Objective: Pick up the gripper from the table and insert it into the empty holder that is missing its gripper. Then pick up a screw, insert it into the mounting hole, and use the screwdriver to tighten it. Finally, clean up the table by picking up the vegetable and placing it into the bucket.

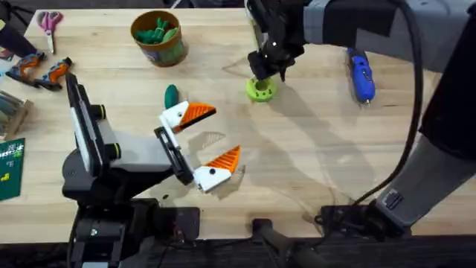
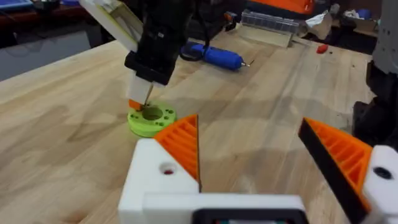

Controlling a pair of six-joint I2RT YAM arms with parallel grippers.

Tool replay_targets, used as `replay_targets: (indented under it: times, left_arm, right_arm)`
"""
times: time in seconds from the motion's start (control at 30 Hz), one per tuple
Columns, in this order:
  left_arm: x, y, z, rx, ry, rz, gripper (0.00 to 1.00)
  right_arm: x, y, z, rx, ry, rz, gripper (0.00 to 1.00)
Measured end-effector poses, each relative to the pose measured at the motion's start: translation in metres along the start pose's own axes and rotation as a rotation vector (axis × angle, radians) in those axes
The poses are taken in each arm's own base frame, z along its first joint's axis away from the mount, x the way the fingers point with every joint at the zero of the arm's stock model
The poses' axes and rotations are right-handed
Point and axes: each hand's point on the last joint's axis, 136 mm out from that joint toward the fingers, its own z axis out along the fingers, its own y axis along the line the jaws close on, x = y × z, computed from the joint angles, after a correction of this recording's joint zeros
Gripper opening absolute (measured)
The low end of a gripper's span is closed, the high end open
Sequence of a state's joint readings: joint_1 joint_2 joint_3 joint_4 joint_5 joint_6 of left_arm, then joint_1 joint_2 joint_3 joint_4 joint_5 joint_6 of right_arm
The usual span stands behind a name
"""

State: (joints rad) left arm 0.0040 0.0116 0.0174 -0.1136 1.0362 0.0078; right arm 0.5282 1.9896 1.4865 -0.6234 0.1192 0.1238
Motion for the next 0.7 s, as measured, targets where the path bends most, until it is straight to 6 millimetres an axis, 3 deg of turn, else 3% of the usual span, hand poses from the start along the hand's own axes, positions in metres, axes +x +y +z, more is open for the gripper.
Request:
replay_targets:
  times: [0.7]
  left_arm:
    - [0.0, 0.0, 0.0, 0.0, 0.0, 0.0, 0.985]
  right_arm:
    - [-0.0004, 0.0001, -0.0012, 0.001, 0.011, 0.002, 0.009]
